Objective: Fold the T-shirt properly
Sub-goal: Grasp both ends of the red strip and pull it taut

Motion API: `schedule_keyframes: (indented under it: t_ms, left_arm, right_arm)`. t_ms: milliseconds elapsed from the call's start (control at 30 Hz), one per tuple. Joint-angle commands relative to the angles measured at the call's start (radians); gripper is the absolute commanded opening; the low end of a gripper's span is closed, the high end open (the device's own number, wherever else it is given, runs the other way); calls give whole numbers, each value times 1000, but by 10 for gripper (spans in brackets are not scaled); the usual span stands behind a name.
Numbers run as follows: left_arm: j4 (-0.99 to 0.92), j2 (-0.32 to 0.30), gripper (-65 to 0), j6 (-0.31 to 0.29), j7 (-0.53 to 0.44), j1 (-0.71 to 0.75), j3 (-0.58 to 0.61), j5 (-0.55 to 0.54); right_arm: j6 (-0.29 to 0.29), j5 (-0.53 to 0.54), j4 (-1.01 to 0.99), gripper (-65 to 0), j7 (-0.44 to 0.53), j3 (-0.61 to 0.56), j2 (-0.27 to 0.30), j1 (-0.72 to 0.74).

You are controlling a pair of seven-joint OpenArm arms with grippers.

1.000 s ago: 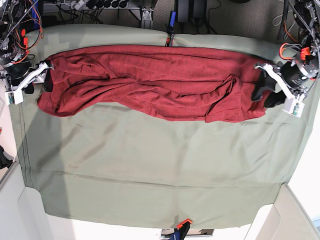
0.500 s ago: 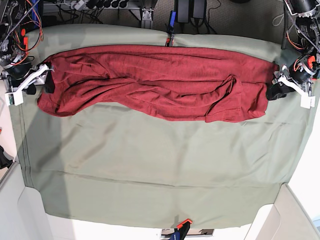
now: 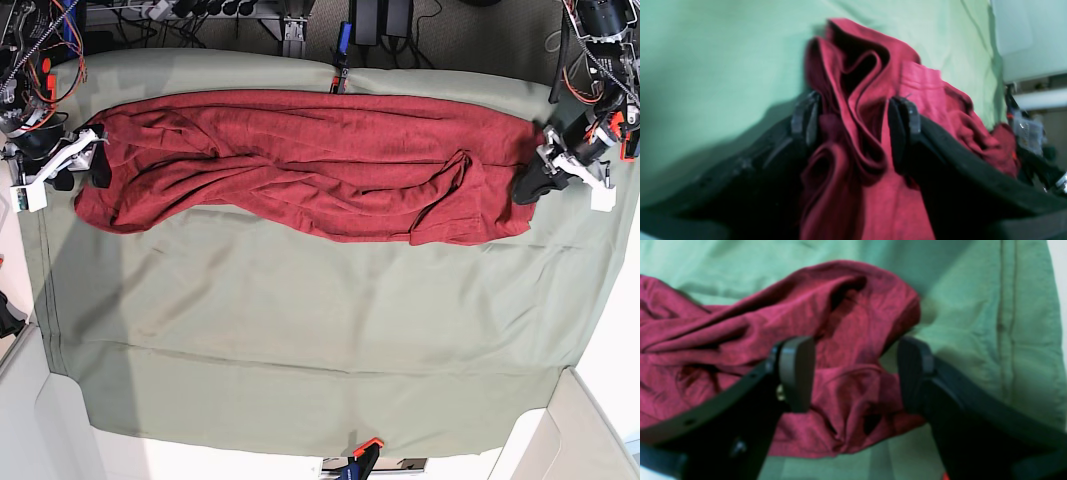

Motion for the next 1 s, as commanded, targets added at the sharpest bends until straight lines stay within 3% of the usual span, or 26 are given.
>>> schedule_keyframes:
  t_ms: [0,300,333,467,533,667,833,967]
  left_arm:
    - [5,-7,-303,7,56,4,28,37]
    - [11,-7,-312,7,62,4,137,37]
    - [11,-7,-343,7,62,4,138,38]
    - [11,-7,-586,7,60,4,138,53]
    - [12,-7,-649,7,42,3,138,76]
    - [41,-16,-650,7,-3,3,116,171]
    - [130,-16,-650,7,-18,3,-3,261]
    - [158,-22,-650,7,-90,-2,-69,414]
  right_arm:
    - [6,14,16,-266,20,5,14,11]
    - [6,12,16,-266,20,5,14,11]
    - [6,12,16,-266,20,5,14,11]
    - [6,12,16,-266,20,5,14,11]
    - [6,12,16,-266,20,5,14,11]
    - [6,11,16,-266,19,5,14,11]
    - [6,12,16,-266,19,5,14,11]
    - [6,12,16,-266,20,5,14,11]
